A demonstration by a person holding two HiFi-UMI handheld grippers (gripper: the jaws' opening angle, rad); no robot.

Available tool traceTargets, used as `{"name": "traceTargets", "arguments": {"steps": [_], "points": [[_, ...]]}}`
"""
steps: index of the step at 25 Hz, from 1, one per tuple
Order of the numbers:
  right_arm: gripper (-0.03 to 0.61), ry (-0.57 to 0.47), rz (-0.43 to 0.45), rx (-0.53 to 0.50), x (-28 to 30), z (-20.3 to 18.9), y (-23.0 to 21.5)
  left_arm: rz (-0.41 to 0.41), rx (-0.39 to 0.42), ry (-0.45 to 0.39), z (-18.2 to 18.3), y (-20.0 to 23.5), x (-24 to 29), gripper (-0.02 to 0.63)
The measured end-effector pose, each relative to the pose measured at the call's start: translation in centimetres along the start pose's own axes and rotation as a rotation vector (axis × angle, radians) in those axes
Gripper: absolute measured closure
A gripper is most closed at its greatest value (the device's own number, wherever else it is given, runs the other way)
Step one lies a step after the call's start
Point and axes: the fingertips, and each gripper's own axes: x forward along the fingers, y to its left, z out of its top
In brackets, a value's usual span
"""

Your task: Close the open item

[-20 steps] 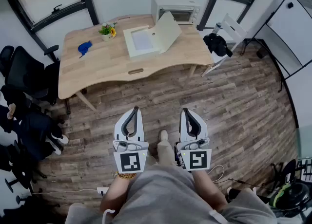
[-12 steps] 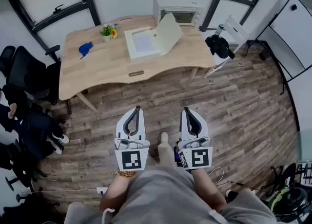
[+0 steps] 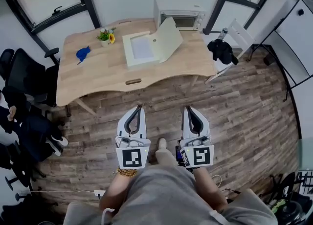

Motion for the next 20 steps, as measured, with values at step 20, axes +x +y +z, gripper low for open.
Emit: {"name": "traceTargets", "arguments": {"steps": [20], "points": [[0.566,0.030,0.098,0.086,9.4,-4.4,-9.0,0.124,0.040,0.071,-2.5,0.0,9.9,0.607]]}}
